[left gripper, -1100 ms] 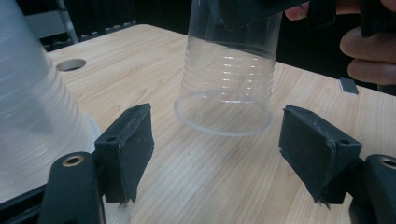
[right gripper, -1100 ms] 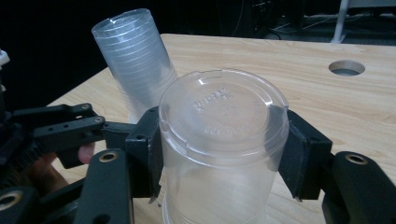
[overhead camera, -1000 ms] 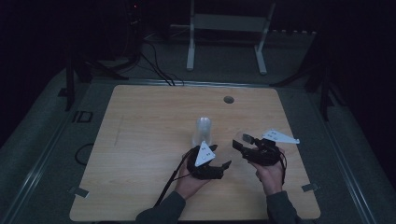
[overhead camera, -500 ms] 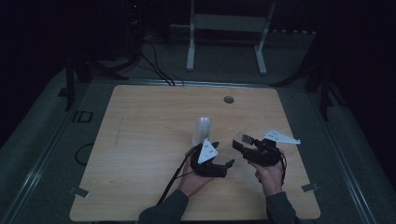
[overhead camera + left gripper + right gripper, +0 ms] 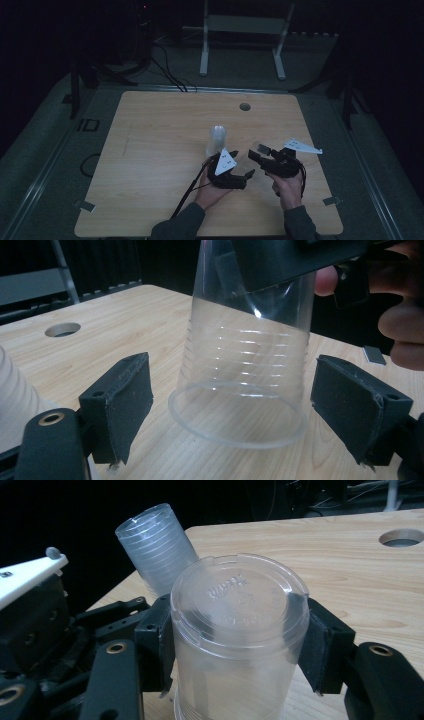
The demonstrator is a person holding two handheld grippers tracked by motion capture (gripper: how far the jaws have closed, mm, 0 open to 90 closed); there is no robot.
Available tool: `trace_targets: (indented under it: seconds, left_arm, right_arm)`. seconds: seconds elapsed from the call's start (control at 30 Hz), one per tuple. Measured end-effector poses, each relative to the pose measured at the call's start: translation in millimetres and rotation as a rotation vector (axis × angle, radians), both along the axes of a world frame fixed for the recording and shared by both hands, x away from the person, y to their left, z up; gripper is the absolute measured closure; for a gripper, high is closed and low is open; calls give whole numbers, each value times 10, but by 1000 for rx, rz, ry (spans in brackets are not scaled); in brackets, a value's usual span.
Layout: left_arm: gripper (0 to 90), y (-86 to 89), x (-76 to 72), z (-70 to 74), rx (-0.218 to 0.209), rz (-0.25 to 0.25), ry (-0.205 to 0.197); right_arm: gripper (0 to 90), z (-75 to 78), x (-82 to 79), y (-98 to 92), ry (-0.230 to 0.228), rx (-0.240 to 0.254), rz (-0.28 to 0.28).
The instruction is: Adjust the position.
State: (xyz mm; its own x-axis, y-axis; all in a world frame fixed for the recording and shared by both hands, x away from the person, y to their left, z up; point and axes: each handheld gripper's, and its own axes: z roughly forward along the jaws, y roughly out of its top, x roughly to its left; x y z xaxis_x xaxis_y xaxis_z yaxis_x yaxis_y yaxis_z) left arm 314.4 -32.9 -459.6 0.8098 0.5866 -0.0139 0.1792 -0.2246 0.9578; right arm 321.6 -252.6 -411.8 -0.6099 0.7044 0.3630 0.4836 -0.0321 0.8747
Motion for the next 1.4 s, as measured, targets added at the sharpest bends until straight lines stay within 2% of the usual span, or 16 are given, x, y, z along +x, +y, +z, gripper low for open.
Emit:
trace_targets:
  seconds: [0.6, 0.93, 1.2, 1.4]
  left_arm:
    - [184, -118, 34, -36, -32, -1, -8]
    - [256, -118, 27, -35, -43, -11, -12]
    - [285, -119, 13, -28, -42, -19, -18]
    - [290, -97, 14, -21, -30, -20, -20]
  right_arm:
    - [420, -46, 50, -67, 70, 155, 49]
    - [423, -98, 79, -113, 114, 220, 58]
    - [374, -87, 86, -113, 110, 203, 61]
    - [332, -67, 75, -74, 99, 139, 85]
